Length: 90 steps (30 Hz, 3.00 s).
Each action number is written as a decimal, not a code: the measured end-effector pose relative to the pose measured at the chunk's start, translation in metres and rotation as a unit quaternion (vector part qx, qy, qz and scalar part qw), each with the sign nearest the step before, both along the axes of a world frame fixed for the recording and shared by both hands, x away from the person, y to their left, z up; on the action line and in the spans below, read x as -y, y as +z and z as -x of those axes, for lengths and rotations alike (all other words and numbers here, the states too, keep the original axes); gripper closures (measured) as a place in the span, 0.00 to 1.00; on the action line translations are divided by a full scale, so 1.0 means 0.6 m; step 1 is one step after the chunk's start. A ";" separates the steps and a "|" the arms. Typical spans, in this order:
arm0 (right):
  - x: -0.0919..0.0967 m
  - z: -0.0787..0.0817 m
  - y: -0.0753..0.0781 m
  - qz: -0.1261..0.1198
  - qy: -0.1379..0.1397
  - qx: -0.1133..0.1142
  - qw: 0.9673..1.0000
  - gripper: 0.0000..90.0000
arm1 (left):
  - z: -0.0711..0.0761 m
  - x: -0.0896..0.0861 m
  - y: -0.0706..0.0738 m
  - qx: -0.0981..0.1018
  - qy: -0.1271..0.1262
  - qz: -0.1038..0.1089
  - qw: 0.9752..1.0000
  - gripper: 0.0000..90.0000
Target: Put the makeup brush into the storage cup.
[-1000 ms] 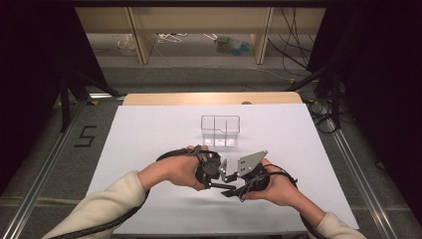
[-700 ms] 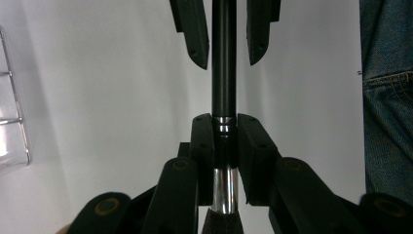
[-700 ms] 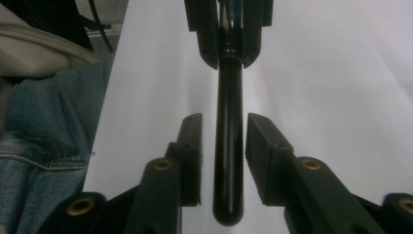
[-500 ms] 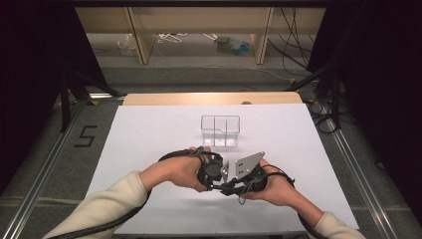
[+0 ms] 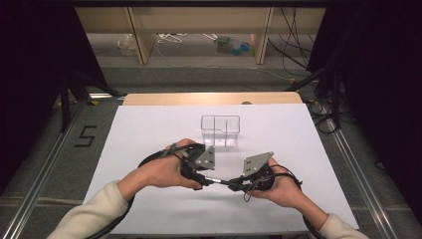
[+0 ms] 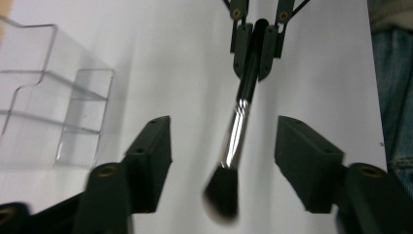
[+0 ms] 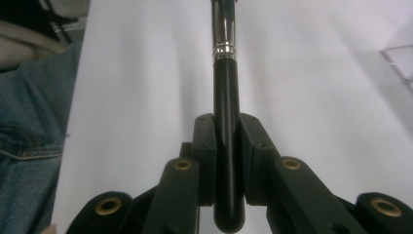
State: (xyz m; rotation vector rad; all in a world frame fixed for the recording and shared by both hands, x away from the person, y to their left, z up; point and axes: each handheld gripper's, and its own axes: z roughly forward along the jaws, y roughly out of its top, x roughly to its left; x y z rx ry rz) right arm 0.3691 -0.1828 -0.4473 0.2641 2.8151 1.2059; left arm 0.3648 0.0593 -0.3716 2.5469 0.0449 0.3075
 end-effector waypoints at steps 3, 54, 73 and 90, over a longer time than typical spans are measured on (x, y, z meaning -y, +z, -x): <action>0.016 -0.002 0.006 -0.020 -0.025 0.005 0.999 0.88 | 0.006 -0.032 -0.006 0.006 0.023 0.046 0.999 0.33; 0.048 -0.008 0.016 -0.213 -0.112 0.013 0.971 0.88 | 0.014 -0.093 -0.099 -0.073 0.223 0.402 0.885 0.27; 0.033 -0.007 0.019 -0.222 -0.096 0.013 0.970 0.88 | 0.000 -0.051 -0.094 -0.107 0.210 0.432 0.871 0.32; 0.032 -0.007 0.024 -0.225 -0.102 0.010 0.969 0.88 | -0.012 -0.034 -0.090 -0.116 0.208 0.439 0.867 0.32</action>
